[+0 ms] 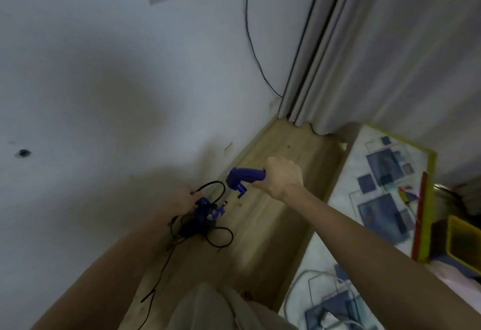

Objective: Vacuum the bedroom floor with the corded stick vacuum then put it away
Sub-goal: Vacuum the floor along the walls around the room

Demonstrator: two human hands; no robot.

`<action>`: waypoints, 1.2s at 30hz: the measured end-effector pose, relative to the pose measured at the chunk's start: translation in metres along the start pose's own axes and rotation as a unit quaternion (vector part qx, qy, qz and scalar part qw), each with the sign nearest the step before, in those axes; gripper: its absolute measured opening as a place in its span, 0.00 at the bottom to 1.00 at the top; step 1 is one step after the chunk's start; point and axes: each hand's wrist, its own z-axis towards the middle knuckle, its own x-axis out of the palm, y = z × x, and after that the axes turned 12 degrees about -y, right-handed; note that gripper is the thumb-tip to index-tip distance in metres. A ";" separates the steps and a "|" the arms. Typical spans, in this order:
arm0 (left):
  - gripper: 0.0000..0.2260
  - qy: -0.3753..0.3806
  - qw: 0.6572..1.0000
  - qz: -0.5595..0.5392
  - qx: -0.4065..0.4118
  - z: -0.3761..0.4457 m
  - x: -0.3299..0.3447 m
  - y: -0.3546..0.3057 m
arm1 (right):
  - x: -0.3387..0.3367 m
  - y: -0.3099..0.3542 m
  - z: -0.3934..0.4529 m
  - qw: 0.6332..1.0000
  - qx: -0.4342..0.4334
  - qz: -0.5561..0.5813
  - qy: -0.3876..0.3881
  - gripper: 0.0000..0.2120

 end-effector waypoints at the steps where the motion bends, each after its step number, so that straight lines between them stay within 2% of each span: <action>1: 0.18 0.003 1.000 0.007 0.009 0.003 0.003 -0.003 | 0.005 -0.007 -0.009 1.000 0.009 0.006 -0.001 0.17; 7: 0.23 0.028 0.998 0.009 0.055 0.007 0.019 -0.020 | 0.030 -0.032 -0.060 0.999 0.025 0.024 0.000 0.13; 12: 0.25 0.031 0.998 0.010 0.060 0.006 0.019 -0.024 | 0.026 -0.032 -0.052 1.000 0.010 0.020 -0.003 0.14; 19: 0.24 0.058 0.995 0.005 0.081 0.007 0.033 -0.039 | 0.021 -0.065 -0.063 1.000 0.020 0.010 0.018 0.10; 29: 0.22 0.057 0.996 0.000 0.068 0.014 0.051 -0.046 | 0.027 -0.060 -0.083 1.000 0.017 -0.004 -0.014 0.11; 34: 0.24 0.049 0.996 -0.013 0.077 0.015 0.048 -0.043 | 0.037 -0.049 -0.078 1.000 0.007 0.014 0.001 0.11; 36: 0.24 0.043 0.997 -0.017 0.068 0.015 0.043 -0.037 | 0.034 -0.048 -0.069 0.999 0.010 0.034 0.034 0.10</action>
